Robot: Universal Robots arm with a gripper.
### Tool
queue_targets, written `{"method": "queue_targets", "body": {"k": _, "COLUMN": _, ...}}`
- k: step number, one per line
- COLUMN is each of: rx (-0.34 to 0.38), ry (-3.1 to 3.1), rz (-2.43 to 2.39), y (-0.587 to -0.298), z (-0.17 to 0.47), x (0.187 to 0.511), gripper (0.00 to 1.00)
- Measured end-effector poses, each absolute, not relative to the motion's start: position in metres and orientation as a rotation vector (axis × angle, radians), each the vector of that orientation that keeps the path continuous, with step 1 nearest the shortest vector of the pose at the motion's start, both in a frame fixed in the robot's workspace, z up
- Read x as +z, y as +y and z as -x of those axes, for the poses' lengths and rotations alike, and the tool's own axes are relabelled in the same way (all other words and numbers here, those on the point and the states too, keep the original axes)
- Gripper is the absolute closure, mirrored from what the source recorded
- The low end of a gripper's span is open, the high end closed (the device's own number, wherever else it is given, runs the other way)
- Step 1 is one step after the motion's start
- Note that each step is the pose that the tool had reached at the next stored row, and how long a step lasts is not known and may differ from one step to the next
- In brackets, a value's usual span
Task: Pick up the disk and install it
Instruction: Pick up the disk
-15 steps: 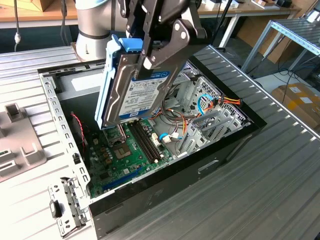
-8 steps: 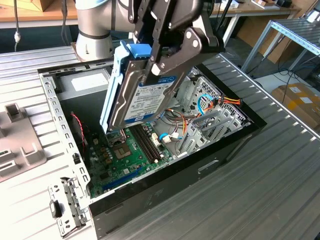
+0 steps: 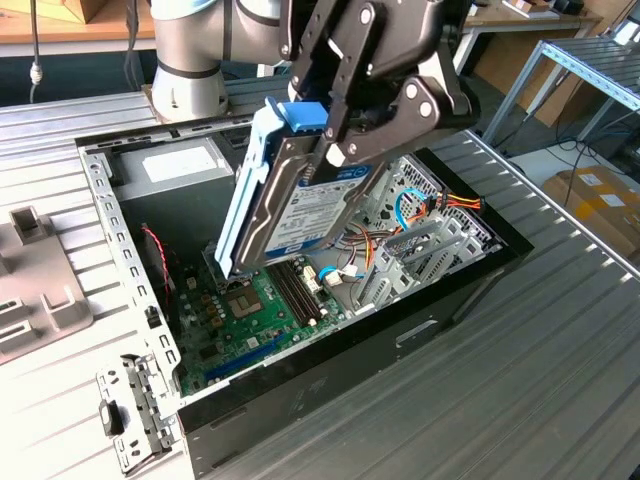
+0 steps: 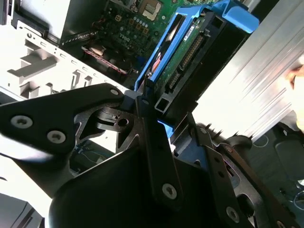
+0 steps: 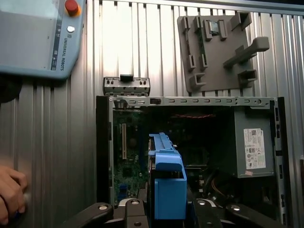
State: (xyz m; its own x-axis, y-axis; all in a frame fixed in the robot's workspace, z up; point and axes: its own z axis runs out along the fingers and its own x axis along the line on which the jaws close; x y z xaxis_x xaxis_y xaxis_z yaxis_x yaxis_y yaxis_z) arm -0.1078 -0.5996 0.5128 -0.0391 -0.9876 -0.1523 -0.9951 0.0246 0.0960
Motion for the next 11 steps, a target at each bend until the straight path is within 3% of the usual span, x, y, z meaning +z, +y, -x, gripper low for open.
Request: {"method": "queue_targets", "body": {"k": 11, "rx": 0.278, "ry": 2.22, "rz": 2.148, "y": -0.618, "z": 0.095, "x": 0.511, "gripper": 0.63}}
